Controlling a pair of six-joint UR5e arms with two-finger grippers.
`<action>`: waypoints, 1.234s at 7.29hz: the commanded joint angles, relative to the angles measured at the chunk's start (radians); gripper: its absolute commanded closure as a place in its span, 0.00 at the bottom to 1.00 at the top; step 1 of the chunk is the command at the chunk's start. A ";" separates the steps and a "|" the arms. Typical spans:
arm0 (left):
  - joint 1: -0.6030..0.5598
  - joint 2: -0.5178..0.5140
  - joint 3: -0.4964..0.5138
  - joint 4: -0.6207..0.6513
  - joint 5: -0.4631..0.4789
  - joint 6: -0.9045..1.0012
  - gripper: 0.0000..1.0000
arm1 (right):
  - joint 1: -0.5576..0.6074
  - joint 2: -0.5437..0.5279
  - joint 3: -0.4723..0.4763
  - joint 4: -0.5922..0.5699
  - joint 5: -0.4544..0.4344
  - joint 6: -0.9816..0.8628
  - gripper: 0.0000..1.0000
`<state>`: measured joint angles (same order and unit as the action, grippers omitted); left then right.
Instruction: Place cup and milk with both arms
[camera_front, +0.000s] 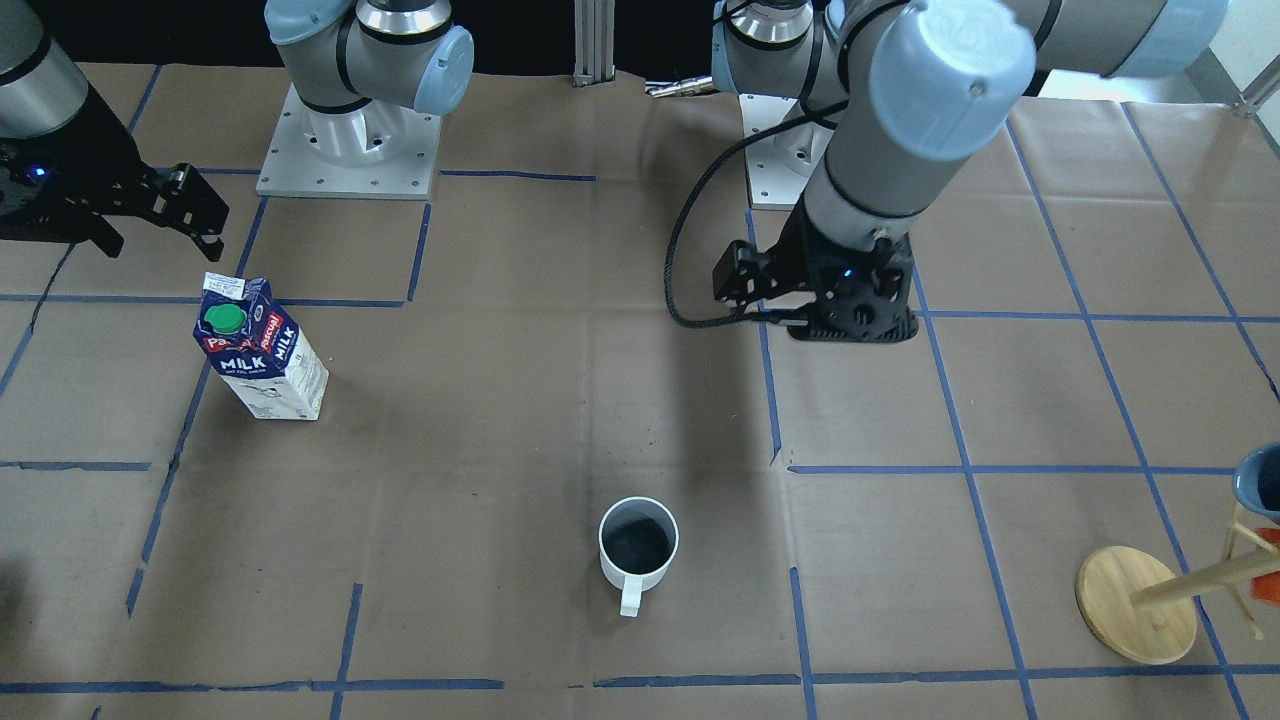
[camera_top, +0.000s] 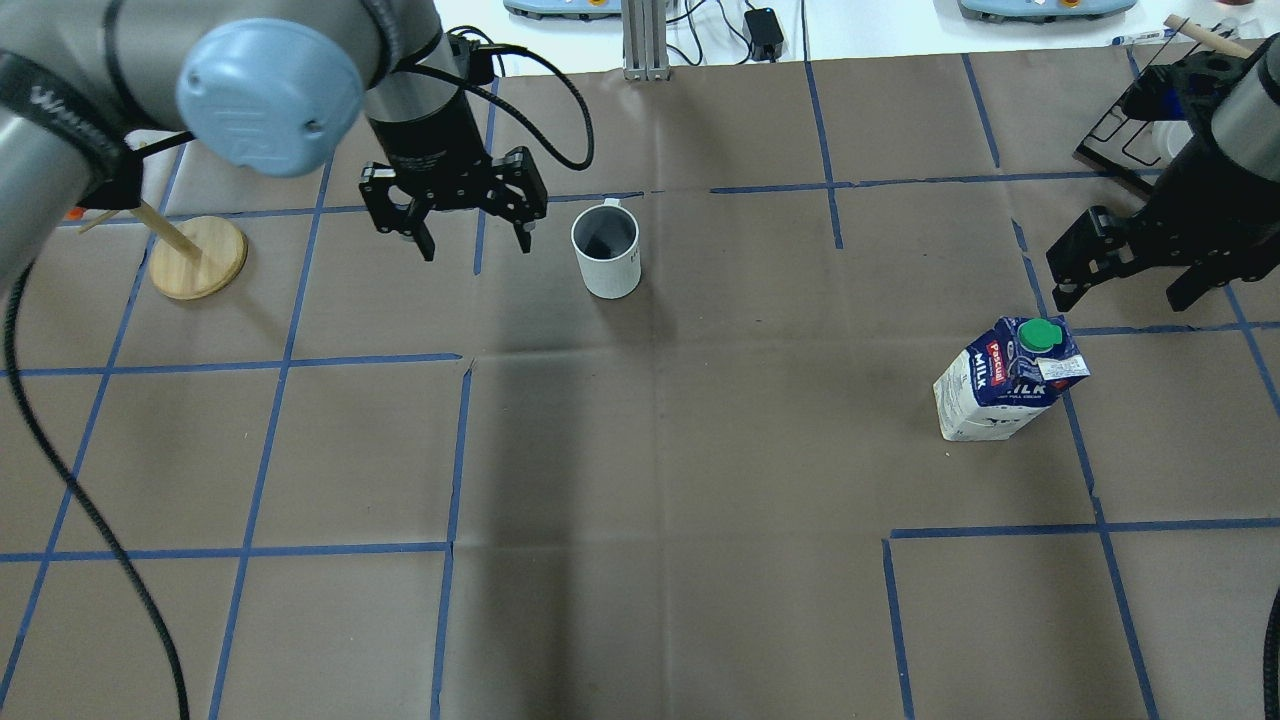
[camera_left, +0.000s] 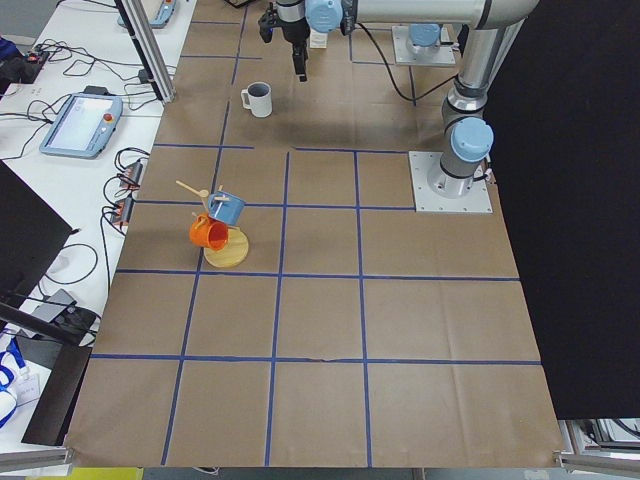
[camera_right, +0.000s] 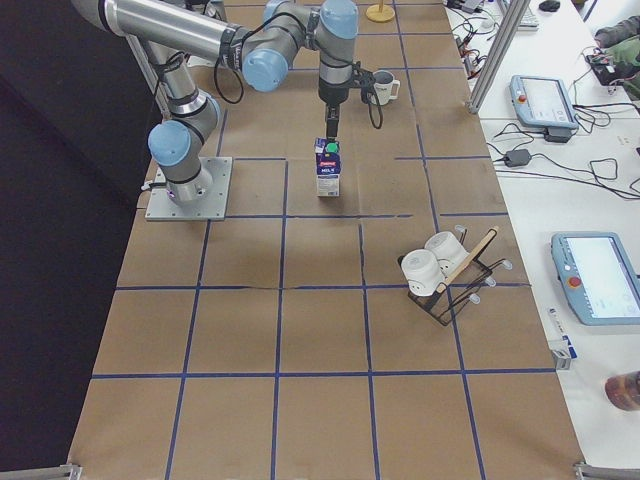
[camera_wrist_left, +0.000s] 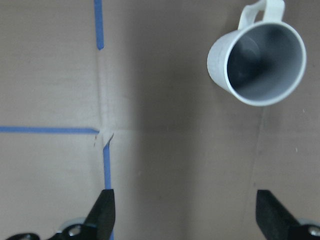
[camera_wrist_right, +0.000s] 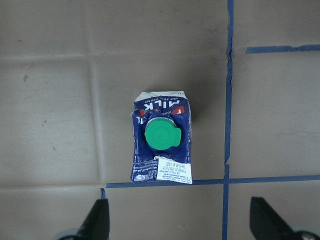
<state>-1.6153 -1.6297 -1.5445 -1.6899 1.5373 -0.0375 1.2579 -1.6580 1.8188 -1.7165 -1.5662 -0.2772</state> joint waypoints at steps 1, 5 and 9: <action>0.034 0.160 -0.124 -0.047 0.055 0.036 0.01 | 0.023 0.058 0.052 -0.119 0.031 0.001 0.00; 0.043 0.275 -0.221 -0.047 0.041 0.157 0.00 | 0.031 0.118 0.147 -0.189 0.018 -0.005 0.00; 0.051 0.313 -0.221 -0.045 0.043 0.162 0.00 | 0.029 0.104 0.166 -0.186 -0.008 0.006 0.02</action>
<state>-1.5688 -1.3338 -1.7746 -1.7353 1.5779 0.1177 1.2883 -1.5520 1.9853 -1.9005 -1.5655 -0.2733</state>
